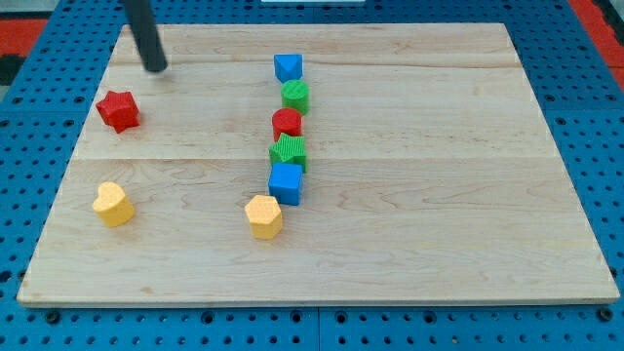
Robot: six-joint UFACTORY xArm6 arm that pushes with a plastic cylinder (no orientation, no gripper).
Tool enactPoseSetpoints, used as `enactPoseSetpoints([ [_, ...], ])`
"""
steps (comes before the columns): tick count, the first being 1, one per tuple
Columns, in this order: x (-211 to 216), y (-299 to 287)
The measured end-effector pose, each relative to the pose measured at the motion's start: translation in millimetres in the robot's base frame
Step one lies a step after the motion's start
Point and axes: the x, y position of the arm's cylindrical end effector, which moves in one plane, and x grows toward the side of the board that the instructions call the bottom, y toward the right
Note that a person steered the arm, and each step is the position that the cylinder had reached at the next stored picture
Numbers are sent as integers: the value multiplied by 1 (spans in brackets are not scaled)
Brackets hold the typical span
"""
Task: Place the red star above the blue triangle
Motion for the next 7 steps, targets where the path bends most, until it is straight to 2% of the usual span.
enactPoseSetpoints([
  [1,91,-4],
  [2,122,-24],
  [4,117,-77],
  [5,85,-3],
  [6,71,3],
  [7,115,-16],
])
